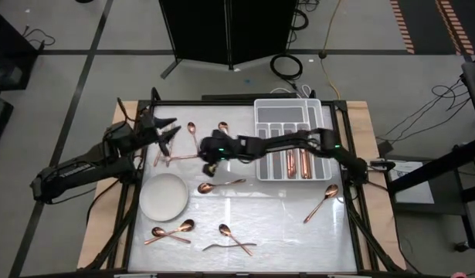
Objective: Sort silverware
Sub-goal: Put the bronze fork into the silverware tray
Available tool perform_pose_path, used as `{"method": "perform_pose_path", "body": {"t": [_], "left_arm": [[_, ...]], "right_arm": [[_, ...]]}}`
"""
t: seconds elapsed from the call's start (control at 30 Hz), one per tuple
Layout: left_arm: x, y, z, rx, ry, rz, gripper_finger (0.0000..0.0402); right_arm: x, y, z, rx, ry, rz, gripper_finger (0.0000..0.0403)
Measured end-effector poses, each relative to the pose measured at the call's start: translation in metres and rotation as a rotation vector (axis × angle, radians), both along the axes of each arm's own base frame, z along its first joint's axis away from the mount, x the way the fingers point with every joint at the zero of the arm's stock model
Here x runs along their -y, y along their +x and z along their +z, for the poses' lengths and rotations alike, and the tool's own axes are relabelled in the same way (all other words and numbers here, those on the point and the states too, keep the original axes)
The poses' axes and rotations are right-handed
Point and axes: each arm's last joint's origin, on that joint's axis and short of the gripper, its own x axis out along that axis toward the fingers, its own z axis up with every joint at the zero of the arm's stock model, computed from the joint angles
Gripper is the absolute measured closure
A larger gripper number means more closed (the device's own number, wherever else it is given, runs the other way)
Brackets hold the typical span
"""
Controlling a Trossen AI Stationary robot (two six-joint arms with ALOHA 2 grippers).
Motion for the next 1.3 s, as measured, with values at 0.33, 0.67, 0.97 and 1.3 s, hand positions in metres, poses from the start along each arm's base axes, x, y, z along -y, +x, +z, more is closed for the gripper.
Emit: {"method": "perform_pose_path", "body": {"t": [0.33,0.67,0.97,1.3], "left_arm": [[-0.012,-0.011,-0.011,-0.137,-0.004,0.461,0.0230],[-0.017,-0.021,-0.016,-0.242,0.038,0.780,0.0230],[-0.017,-0.019,-0.012,-0.191,0.037,0.722,0.0230],[-0.017,-0.017,-0.008,-0.161,0.053,0.679,0.0230]], "right_arm": [[0.027,0.071,-0.025,-0.091,-0.071,0.067,0.0278],[0.044,0.080,-0.054,-0.059,-0.033,0.068,0.0270],[0.044,0.081,-0.054,-0.050,-0.089,0.117,0.0270],[0.040,0.082,-0.091,-0.112,-0.060,0.115,0.0273]]}}
